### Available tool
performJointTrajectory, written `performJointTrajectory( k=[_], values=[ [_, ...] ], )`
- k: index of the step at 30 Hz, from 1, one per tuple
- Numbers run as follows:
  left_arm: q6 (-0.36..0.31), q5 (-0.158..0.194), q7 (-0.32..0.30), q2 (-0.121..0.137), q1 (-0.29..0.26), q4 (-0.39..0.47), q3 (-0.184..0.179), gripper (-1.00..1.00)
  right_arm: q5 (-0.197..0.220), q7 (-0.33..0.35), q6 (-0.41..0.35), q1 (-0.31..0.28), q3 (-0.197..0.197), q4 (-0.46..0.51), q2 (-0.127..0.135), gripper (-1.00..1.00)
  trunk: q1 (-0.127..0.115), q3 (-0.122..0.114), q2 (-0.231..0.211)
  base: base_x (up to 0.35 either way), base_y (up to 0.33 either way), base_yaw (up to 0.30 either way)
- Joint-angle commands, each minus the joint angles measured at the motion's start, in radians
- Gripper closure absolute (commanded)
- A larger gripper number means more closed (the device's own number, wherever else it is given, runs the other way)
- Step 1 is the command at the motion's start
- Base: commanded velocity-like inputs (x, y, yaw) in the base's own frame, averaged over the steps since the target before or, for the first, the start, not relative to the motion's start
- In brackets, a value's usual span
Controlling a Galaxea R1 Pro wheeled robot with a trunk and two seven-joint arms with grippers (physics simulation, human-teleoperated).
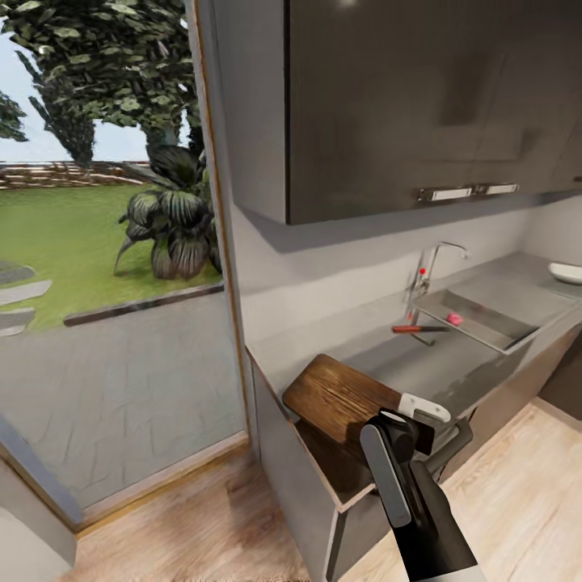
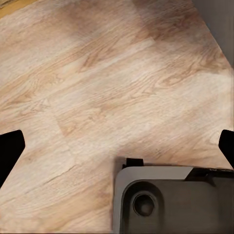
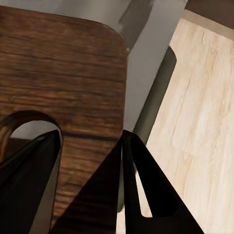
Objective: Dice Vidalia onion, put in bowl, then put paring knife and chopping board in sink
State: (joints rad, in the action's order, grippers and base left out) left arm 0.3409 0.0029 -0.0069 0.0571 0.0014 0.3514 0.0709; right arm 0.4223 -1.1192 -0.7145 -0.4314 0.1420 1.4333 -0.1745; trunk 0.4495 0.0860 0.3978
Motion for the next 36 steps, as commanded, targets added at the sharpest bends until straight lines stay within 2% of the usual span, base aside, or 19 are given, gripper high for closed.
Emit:
performJointTrajectory(
  k=[1,5,8,11,36],
  values=[
    [0.002,0.0,-0.001,0.0,0.0,0.001,0.003,-1.0,0.007,-0.008,-0.006,-0.001,0.001,0.001,0.0,1.0,0.0,0.003,0.002,-0.076,-0.282,0.226],
    [0.002,0.0,-0.001,0.0,0.0,0.001,0.003,-1.0,0.007,-0.008,-0.006,-0.001,0.007,0.001,0.0,1.0,0.0,0.006,0.002,-0.08,-0.282,0.226],
    [0.002,0.0,-0.001,0.0,0.0,0.001,0.003,-1.0,0.006,-0.008,-0.006,-0.001,0.059,0.001,0.0,1.0,0.0,0.008,0.002,-0.082,-0.282,0.226],
    [0.002,0.0,-0.001,0.0,0.0,0.001,0.003,-1.0,0.006,-0.008,-0.006,-0.001,0.077,0.002,0.0,1.0,0.0,0.01,0.002,-0.082,-0.282,0.226],
    [0.001,0.002,-0.001,-0.002,0.0,0.001,0.004,-1.0,0.006,-0.008,-0.006,-0.001,0.083,0.004,0.0,1.0,0.0,0.029,0.002,-0.034,-0.283,0.226]
  ],
)
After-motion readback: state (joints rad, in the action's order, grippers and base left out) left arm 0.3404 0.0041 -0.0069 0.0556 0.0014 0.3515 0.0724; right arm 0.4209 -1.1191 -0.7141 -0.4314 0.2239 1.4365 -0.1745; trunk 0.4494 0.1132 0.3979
